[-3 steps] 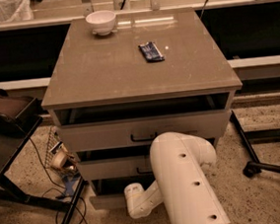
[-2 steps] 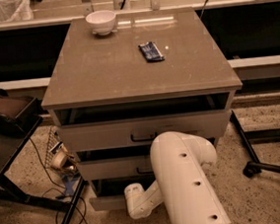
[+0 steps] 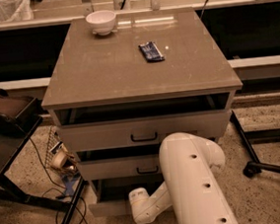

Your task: Open bottom drawer

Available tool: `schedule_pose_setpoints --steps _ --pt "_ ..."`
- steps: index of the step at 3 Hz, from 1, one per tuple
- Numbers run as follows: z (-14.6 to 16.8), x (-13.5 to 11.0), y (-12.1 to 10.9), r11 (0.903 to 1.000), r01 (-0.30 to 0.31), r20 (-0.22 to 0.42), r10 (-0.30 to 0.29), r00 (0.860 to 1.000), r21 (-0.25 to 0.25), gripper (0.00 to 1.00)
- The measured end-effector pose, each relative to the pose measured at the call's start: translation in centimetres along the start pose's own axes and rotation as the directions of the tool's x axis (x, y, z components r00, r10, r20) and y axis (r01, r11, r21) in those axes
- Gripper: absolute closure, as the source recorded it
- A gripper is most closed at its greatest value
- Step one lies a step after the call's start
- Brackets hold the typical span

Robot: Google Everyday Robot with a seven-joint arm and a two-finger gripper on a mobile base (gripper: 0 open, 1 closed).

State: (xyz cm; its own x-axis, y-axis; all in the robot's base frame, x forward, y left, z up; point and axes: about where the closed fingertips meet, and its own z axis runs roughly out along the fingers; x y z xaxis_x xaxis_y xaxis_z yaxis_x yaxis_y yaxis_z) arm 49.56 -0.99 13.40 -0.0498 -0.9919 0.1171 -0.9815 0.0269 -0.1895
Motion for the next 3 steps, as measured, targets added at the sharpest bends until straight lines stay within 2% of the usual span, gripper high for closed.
schedule_pose_setpoints --steps 1,2,3 --pt "0.1 0.1 0.1 1.0 0.0 -0.001 0.0 1.0 -0.002 0.74" --pt "-0.9 1.6 1.5 0.9991 -0.043 -0.017 0.043 0.999 -0.004 0.97" --pt "-0.9 1.7 1.5 0.999 -0.045 -0.018 0.045 0.999 -0.004 1.0"
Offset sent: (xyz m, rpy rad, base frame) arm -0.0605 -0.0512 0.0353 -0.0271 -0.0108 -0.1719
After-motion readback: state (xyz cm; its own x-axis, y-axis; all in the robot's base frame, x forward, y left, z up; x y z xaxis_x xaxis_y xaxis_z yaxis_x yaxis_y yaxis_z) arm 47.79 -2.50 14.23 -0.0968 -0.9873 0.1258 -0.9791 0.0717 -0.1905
